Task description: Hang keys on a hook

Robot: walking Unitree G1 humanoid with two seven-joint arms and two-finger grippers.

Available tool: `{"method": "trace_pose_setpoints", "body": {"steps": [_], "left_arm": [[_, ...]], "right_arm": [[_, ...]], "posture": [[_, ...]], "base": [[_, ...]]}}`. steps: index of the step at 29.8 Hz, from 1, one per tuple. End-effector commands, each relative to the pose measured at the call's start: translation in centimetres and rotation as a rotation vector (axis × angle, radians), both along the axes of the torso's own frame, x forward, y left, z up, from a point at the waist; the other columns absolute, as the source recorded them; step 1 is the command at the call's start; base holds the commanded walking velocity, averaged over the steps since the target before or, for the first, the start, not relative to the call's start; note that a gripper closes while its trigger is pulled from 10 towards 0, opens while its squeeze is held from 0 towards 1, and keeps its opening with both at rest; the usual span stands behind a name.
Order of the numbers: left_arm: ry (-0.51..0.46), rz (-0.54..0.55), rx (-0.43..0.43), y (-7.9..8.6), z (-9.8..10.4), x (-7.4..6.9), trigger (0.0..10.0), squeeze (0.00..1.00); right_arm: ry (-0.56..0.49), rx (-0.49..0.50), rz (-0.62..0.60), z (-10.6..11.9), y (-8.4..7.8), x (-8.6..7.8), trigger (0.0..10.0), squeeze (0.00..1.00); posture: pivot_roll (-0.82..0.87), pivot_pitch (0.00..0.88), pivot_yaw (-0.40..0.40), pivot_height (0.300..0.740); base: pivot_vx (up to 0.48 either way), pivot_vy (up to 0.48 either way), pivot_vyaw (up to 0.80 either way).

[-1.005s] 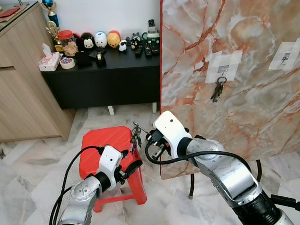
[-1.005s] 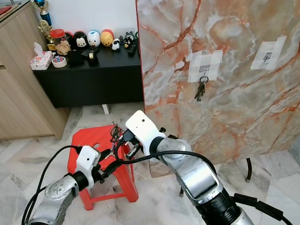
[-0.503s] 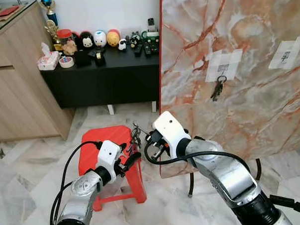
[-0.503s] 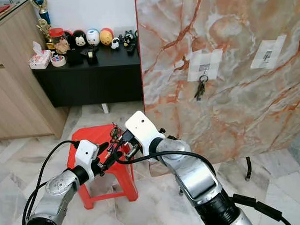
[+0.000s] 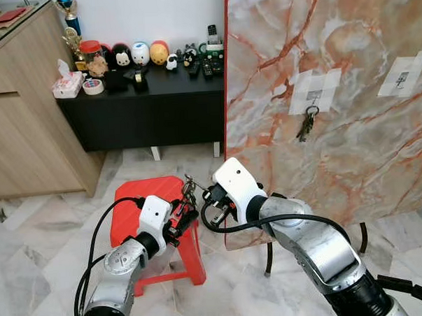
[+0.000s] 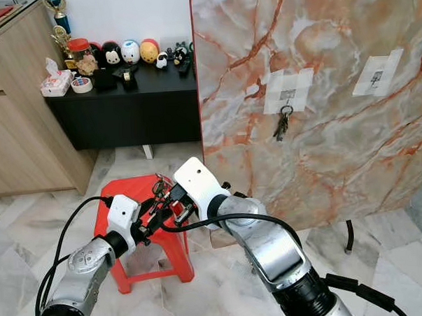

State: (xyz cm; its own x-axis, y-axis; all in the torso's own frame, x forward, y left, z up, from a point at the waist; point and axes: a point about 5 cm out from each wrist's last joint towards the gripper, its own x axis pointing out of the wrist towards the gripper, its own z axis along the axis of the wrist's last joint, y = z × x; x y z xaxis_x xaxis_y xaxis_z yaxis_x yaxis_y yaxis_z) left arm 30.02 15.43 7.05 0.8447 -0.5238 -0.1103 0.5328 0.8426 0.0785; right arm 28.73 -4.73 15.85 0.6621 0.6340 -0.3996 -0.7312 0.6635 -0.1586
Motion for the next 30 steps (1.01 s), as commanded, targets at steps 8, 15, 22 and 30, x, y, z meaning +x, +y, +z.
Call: {"method": "trace_pose_setpoints", "body": {"steps": [8, 15, 22, 30], "left_arm": [[-0.014, 0.009, -0.023, -0.06, 0.32, 0.17, 0.0, 0.0], [-0.015, 0.011, -0.021, -0.04, 0.3, 0.11, 0.0, 0.0], [-0.012, 0.01, -0.011, 0.46, 0.26, 0.02, 0.0, 0.0], [0.0, 0.009, -0.02, 0.48, 0.06, -0.06, 0.0, 0.0]], "right_arm": [[-0.022, 0.019, 0.001, 0.75, 0.09, -0.21, 10.0, 0.0], [-0.021, 0.017, -0.002, 0.73, 0.01, -0.17, 10.0, 0.0], [-0.022, 0.013, -0.013, 0.68, -0.28, -0.03, 10.0, 0.0], [-0.026, 0.004, -0.027, 0.6, -0.65, 0.23, 10.0, 0.0]], "posture": [[-0.02, 0.072, -0.009, 0.74], [-0.02, 0.075, -0.01, 0.74], [-0.03, 0.075, -0.009, 0.74], [-0.02, 0.073, -0.01, 0.74]], "base": [[0.0, 0.0, 0.0], [0.0, 0.0, 0.0], [0.0, 0.0, 0.0], [0.0, 0.0, 0.0]]}}
